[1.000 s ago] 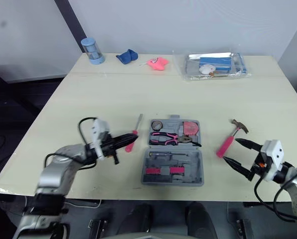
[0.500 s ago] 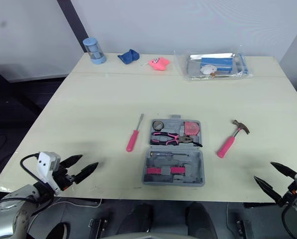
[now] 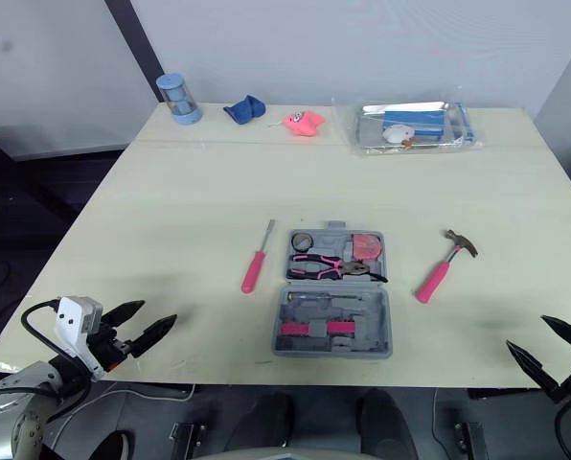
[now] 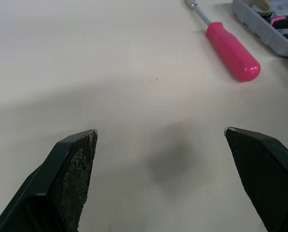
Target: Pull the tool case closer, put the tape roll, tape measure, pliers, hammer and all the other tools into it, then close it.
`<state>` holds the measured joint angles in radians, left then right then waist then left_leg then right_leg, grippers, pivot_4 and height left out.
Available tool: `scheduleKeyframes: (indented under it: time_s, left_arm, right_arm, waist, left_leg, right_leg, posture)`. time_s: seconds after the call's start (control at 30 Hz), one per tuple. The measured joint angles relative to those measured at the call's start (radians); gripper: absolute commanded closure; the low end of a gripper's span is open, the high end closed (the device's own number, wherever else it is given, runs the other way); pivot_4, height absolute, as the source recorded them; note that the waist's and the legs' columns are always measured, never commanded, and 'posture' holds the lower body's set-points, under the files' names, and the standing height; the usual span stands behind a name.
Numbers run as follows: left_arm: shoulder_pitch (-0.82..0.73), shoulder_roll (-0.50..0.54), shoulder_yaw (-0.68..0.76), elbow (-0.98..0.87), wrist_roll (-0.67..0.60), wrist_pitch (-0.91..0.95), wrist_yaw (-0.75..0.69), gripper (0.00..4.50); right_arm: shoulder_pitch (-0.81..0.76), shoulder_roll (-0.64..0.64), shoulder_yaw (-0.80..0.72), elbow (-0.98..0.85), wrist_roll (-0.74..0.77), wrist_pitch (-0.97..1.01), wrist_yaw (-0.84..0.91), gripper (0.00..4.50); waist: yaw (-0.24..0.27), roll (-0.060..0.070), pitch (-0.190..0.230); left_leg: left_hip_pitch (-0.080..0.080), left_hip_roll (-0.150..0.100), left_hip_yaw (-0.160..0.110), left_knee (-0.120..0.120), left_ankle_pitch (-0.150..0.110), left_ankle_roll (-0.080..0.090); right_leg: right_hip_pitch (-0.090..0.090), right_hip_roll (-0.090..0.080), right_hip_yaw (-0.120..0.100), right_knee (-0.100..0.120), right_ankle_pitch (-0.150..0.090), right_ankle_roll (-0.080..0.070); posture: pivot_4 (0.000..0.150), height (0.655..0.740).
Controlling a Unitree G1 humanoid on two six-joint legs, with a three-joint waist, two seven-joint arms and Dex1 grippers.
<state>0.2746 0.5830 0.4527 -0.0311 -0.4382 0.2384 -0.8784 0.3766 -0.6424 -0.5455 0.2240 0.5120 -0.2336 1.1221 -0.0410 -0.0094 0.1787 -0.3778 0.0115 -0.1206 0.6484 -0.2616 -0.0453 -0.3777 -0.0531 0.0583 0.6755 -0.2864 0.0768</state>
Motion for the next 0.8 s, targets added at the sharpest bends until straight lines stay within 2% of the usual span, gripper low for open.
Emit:
scheduleKeyframes:
  time_s: [0.47,0.8]
  left_arm:
    - [-0.184,0.089,-0.107,-0.114,-0.062,0.017,-0.115,0.02]
    - [-0.331,0.166,-0.218,-0.197,-0.120,0.058,-0.252,0.02]
  right_arm:
    - [-0.128,0.060,0.155,-0.211,-0.047,0.214,-0.242,0.00]
    - [-0.328,0.083,0.212,-0.201,-0.085,0.415,-0.421,0.00]
  waist:
    - [0.000,0.000,0.000]
    - [-0.002,0.001,0.000]
  left_leg:
    - [0.000,0.000,0.000,0.000,0.000,0.000]
    - [0.000,0.000,0.000,0.000,0.000,0.000]
  right_leg:
    - [0.000,0.000,0.000,0.000,0.000,0.000]
    - [-0.001,0.000,0.000,0.001,0.000,0.000]
  posture:
    - [0.150,0.7400]
    - [0.150,0.7400]
